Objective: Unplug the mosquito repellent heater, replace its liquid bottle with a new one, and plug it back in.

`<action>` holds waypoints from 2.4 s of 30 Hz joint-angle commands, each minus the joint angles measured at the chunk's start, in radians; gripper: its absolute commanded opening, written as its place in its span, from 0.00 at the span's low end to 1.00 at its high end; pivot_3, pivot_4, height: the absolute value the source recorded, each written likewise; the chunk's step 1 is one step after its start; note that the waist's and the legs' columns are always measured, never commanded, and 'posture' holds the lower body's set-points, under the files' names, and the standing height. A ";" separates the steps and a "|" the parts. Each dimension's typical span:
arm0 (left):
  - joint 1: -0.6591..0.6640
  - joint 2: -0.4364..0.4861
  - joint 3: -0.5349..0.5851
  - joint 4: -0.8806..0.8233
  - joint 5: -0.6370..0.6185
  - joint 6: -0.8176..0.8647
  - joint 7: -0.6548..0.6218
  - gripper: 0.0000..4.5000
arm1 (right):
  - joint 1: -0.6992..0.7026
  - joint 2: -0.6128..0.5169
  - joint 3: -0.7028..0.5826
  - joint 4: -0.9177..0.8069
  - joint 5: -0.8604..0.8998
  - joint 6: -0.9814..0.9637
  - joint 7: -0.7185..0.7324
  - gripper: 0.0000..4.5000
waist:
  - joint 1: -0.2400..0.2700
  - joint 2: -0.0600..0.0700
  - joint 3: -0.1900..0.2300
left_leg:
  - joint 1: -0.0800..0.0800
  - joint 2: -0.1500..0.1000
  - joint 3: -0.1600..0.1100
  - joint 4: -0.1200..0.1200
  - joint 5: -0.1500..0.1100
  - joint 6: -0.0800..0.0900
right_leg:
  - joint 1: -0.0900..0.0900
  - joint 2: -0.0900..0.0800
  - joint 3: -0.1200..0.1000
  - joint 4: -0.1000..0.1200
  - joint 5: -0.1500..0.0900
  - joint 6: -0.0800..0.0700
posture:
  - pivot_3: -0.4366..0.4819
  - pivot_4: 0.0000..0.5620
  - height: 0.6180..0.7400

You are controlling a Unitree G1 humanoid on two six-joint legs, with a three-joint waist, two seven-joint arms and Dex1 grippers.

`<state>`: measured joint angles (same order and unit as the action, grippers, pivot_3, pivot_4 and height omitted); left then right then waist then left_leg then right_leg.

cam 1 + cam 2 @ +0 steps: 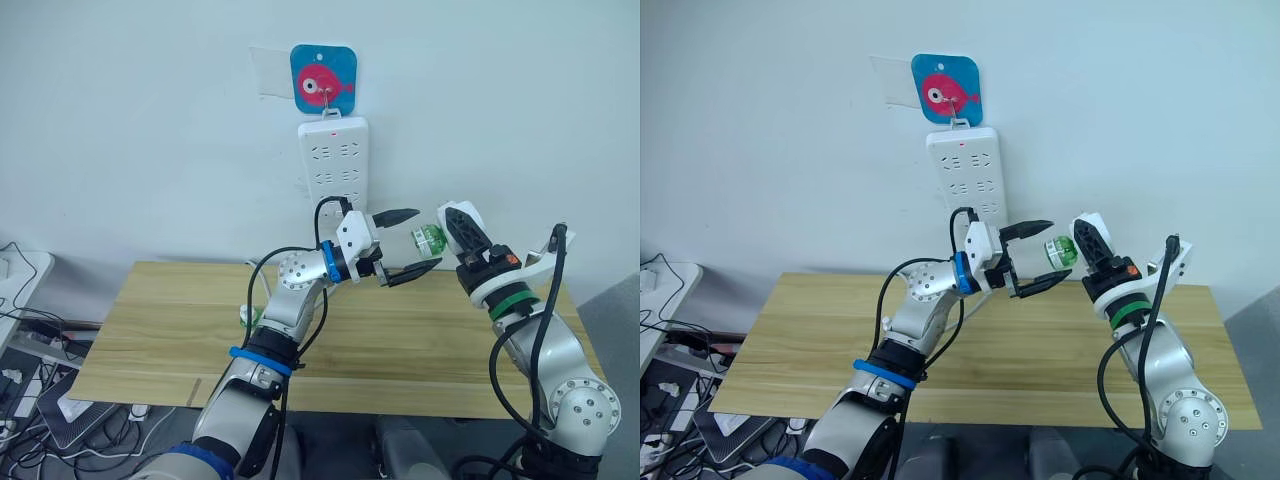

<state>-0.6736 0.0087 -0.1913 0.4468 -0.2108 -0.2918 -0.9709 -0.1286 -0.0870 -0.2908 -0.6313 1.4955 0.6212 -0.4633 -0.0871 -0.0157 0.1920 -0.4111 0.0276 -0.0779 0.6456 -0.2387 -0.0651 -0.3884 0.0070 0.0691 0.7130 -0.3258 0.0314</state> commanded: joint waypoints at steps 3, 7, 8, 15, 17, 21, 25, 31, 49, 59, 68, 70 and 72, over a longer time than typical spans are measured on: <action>-0.032 -0.018 -0.003 0.003 0.001 -0.027 0.009 1.00 | 0.001 -0.033 0.034 -0.054 0.030 -0.059 0.000 0.67 | 0.000 0.000 0.000 | 0.000 0.000 0.000 0.000 0.000 0.000 | 0.000 0.000 0.000 0.000 0.000 0.000 | 0.39 0.25 1.00; -0.034 -0.019 -0.003 0.009 0.000 -0.032 0.004 1.00 | -0.001 -0.047 0.056 -0.057 0.036 -0.085 -0.006 0.67 | 0.000 0.000 0.000 | 0.000 0.000 0.000 0.000 0.000 0.000 | 0.000 0.000 0.000 0.000 0.000 0.000 | 0.39 0.25 1.00; -0.034 -0.019 -0.003 0.012 0.002 -0.035 0.003 0.96 | 0.000 -0.053 0.059 -0.057 0.038 -0.089 -0.005 0.67 | 0.000 0.000 0.000 | 0.000 0.000 0.000 0.000 0.000 0.000 | 0.000 0.000 0.000 0.000 0.000 0.000 | 0.38 0.25 1.00; -0.026 -0.016 0.000 0.001 -0.004 -0.033 0.007 0.53 | -0.002 -0.085 0.080 -0.056 0.045 -0.123 -0.013 0.67 | -0.001 0.000 0.000 | 0.000 0.000 0.000 0.000 0.000 0.000 | 0.000 0.000 0.000 0.000 0.000 0.000 | 0.38 0.25 1.00; -0.024 -0.016 0.000 -0.002 -0.006 -0.033 0.007 0.50 | -0.001 -0.091 0.085 -0.055 0.047 -0.129 -0.014 0.67 | -0.001 0.000 0.000 | 0.000 0.000 0.000 0.000 0.000 0.000 | 0.000 0.000 0.000 0.000 0.000 0.000 | 0.38 0.25 1.00; -0.020 -0.015 -0.004 -0.004 0.003 -0.037 0.014 0.50 | 0.002 -0.103 0.094 -0.057 0.057 -0.139 -0.013 0.67 | -0.001 0.000 0.000 | 0.000 0.000 0.000 0.000 0.000 0.000 | 0.000 0.000 0.000 0.000 0.000 0.000 | 0.39 0.24 1.00; -0.016 -0.010 -0.006 -0.005 0.008 -0.037 0.015 0.50 | 0.003 -0.112 0.100 -0.056 0.063 -0.147 -0.013 0.67 | -0.001 0.000 0.000 | 0.000 0.000 0.000 0.000 0.000 0.000 | 0.000 0.000 0.000 0.000 0.000 0.000 | 0.39 0.24 1.00; -0.022 0.003 -0.006 -0.002 0.008 -0.055 -0.005 0.50 | 0.009 -0.131 0.113 -0.057 0.080 -0.146 -0.013 0.75 | -0.001 0.000 -0.001 | 0.000 0.000 0.000 0.000 0.000 0.000 | 0.000 0.000 0.000 0.000 0.000 0.000 | 0.39 0.23 1.00; -0.058 0.141 -0.023 0.053 -0.078 -0.166 -0.393 0.50 | -0.026 -0.619 -0.017 0.293 0.477 0.394 0.426 0.99 | -0.001 0.001 -0.001 | 0.002 0.001 0.001 0.000 0.001 0.001 | 0.001 0.002 0.001 0.001 0.000 0.000 | 0.40 0.27 1.00; -0.052 0.163 -0.038 0.042 -0.060 -0.282 -0.467 0.50 | -0.148 -0.836 0.085 0.527 0.477 0.672 0.685 0.99 | 0.006 0.000 -0.001 | 0.002 0.001 0.002 0.000 0.000 0.001 | 0.002 0.001 0.001 0.000 0.000 0.000 | 0.44 0.30 1.00; -0.026 0.161 -0.053 0.033 -0.027 -0.341 -0.415 0.50 | -0.224 -0.845 0.132 0.613 0.477 0.706 0.687 0.99 | 0.010 -0.001 -0.001 | 0.001 0.001 0.002 0.001 0.000 0.001 | 0.002 0.001 0.001 -0.001 0.000 0.000 | 0.46 0.31 1.00; -0.022 0.162 -0.058 0.033 -0.021 -0.348 -0.409 0.50 | -0.232 -0.844 0.132 0.621 0.477 0.711 0.689 0.99 | 0.013 -0.001 -0.001 | 0.001 0.001 0.001 0.001 0.000 0.001 | 0.002 0.001 0.001 -0.001 0.000 0.000 | 0.45 0.31 1.00; -0.022 0.163 -0.062 0.035 -0.020 -0.352 -0.405 0.50 | -0.233 -0.851 0.136 0.618 0.477 0.717 0.693 0.99 | 0.015 -0.001 -0.001 | 0.001 0.001 0.001 0.001 0.000 0.001 | 0.002 0.001 0.001 -0.001 0.000 0.000 | 0.45 0.31 1.00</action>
<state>-0.6966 0.1727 -0.2506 0.5158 -0.2272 -0.6222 -1.3901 -0.3471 -0.9294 -0.1434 0.0019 1.9467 1.3244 0.2171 -0.0717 -0.0163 0.1915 -0.4098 0.0282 -0.0764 0.6461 -0.2384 -0.0636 -0.3864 0.0080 0.0701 0.7120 -0.3256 0.0311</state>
